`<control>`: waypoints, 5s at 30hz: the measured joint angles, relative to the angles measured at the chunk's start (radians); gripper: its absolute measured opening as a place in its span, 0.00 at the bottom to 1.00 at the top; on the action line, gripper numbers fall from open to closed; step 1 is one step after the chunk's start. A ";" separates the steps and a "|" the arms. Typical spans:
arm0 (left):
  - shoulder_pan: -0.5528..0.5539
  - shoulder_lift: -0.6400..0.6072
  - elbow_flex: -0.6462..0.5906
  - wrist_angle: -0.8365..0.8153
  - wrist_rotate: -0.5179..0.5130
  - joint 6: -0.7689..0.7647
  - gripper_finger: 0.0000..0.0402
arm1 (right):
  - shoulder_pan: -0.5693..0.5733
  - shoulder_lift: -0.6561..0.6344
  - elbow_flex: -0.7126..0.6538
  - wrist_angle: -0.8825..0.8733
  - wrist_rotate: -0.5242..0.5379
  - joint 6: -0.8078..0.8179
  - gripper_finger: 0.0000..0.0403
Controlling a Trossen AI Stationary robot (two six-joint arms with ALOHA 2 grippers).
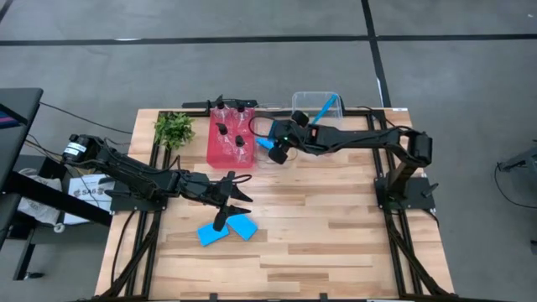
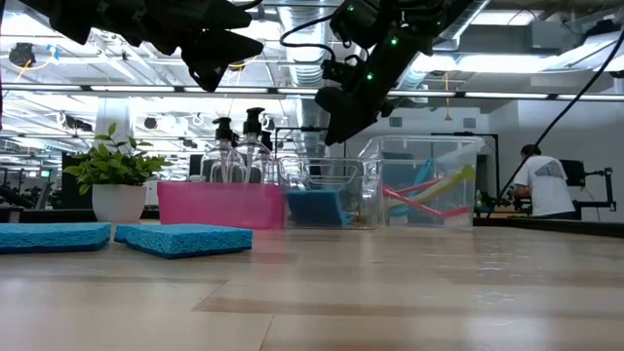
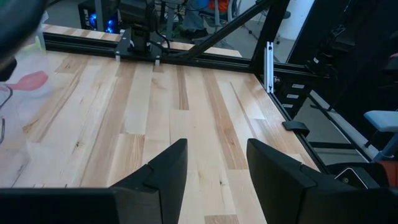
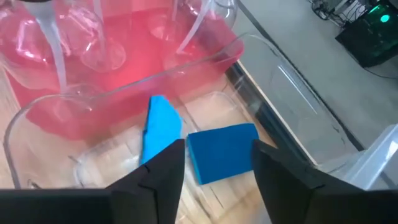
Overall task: Pick & Place Kitchen Sink Supplies
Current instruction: Put the right blue sponge into the left transparent bin
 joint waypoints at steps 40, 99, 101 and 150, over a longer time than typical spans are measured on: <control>0.000 0.000 0.000 0.000 -0.002 0.000 0.42 | 0.470 -0.020 0.000 0.017 -0.189 -0.266 0.29; -0.071 -0.452 -0.191 -0.374 0.047 -0.107 0.42 | 0.505 0.616 0.009 0.567 -0.294 -0.380 0.18; -0.071 -0.452 -0.191 -0.373 0.047 -0.107 0.42 | 0.509 0.638 0.010 0.591 -0.305 -0.341 0.11; -0.071 -0.451 -0.191 -0.348 0.040 -0.105 0.42 | 0.737 0.176 -0.007 0.318 0.150 -0.345 0.00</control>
